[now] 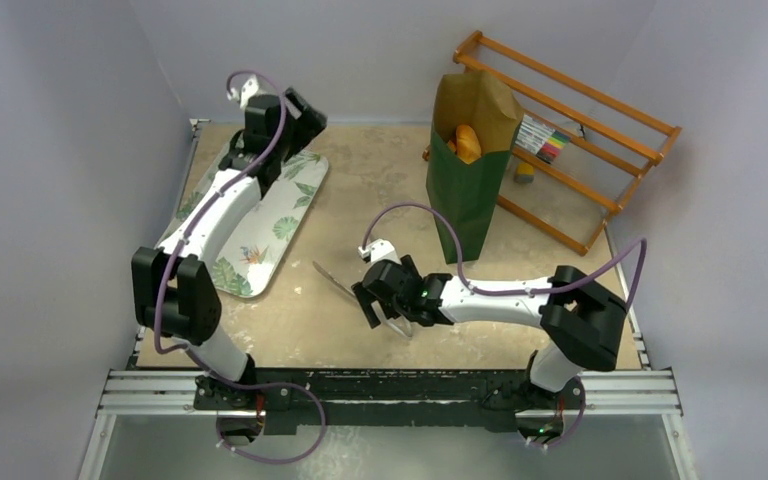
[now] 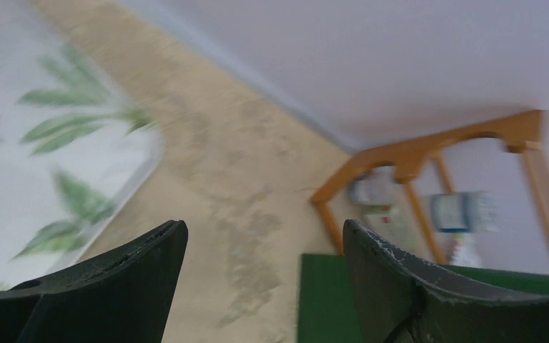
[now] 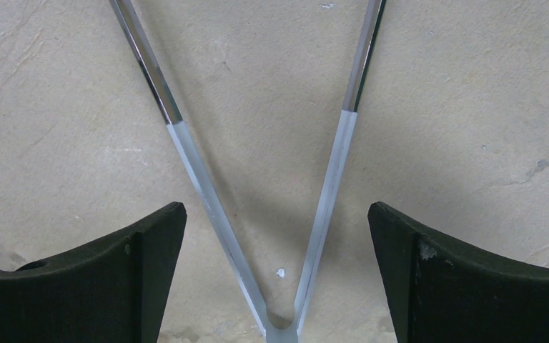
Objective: Take the fake bread out of the paper bag
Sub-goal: Adjust the paper bag at the center of the board, then pick up the clamp from the center of the board.
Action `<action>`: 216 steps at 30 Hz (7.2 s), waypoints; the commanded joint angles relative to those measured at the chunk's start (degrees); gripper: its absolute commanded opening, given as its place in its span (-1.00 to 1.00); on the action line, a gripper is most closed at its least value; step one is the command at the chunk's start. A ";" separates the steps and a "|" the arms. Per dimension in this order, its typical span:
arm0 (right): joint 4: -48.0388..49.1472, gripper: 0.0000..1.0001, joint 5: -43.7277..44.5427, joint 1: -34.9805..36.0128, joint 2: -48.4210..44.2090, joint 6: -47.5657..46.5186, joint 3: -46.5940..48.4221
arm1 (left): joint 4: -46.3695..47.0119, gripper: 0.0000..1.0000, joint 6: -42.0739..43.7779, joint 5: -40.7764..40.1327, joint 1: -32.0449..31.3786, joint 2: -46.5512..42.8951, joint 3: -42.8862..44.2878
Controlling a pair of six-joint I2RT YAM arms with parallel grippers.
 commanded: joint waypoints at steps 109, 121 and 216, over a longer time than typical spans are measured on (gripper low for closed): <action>-9.77 1.00 3.66 2.73 -1.88 10.99 -1.00 | 29.61 -1.00 30.02 3.53 -10.09 41.08 61.69; -5.61 1.00 2.94 2.73 0.19 8.84 -2.04 | 34.99 -1.00 32.88 -3.25 -15.80 23.00 25.35; -30.45 -0.24 16.18 9.49 -18.71 28.10 12.50 | 13.96 -1.00 23.41 4.91 -19.41 11.12 -1.07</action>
